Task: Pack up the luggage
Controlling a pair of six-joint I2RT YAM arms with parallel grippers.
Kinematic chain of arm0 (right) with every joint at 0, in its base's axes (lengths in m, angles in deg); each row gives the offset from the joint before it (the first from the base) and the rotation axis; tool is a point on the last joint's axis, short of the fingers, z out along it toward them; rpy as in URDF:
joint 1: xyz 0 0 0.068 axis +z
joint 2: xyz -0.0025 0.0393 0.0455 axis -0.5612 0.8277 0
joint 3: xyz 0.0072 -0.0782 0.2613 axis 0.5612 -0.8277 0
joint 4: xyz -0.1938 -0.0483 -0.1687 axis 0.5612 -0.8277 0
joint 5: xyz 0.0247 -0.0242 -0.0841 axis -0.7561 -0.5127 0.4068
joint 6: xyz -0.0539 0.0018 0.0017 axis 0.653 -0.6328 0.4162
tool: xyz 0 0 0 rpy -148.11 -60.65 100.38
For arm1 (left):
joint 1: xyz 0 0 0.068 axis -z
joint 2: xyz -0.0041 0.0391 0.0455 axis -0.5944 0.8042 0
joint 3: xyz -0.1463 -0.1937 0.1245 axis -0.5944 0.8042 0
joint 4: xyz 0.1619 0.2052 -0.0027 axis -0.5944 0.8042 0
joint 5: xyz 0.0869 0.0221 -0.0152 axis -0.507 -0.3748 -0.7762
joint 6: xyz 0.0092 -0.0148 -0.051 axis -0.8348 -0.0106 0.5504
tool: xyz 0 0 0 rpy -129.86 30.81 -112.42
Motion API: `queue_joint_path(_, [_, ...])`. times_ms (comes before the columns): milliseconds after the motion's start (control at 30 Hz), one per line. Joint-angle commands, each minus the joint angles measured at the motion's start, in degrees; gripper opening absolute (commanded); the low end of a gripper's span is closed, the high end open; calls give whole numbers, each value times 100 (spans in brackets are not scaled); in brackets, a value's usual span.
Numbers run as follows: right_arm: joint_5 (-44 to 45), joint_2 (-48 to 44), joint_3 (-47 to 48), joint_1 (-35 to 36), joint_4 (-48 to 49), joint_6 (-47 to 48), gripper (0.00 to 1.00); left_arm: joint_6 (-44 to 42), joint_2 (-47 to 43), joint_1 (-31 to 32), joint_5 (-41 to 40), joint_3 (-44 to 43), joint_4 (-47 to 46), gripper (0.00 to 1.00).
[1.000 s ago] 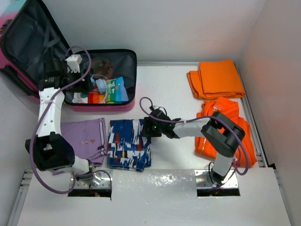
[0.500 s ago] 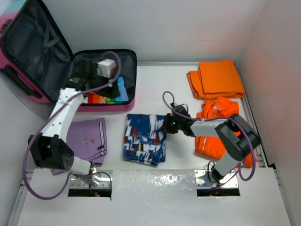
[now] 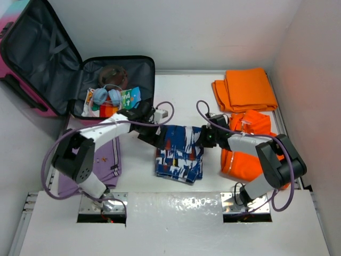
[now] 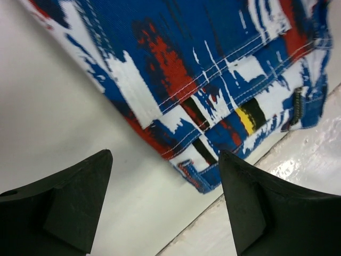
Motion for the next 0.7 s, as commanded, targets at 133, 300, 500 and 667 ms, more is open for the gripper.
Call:
queue_joint_path(133, [495, -352, -253, -68, -327, 384, 0, 1039, 623, 309, 153, 338, -879, 79])
queue_joint_path(300, [512, -563, -385, -24, -265, 375, 0, 1232, 1362, 344, -21, 110, -1064, 77])
queue_joint_path(500, [477, -563, -447, 160, 42, 156, 0, 1478, 1925, 545, 407, 4, -1451, 64])
queue_joint_path(667, [433, -554, -491, 205, 350, -126, 0, 1611, 2241, 607, 760, 4, -1741, 42])
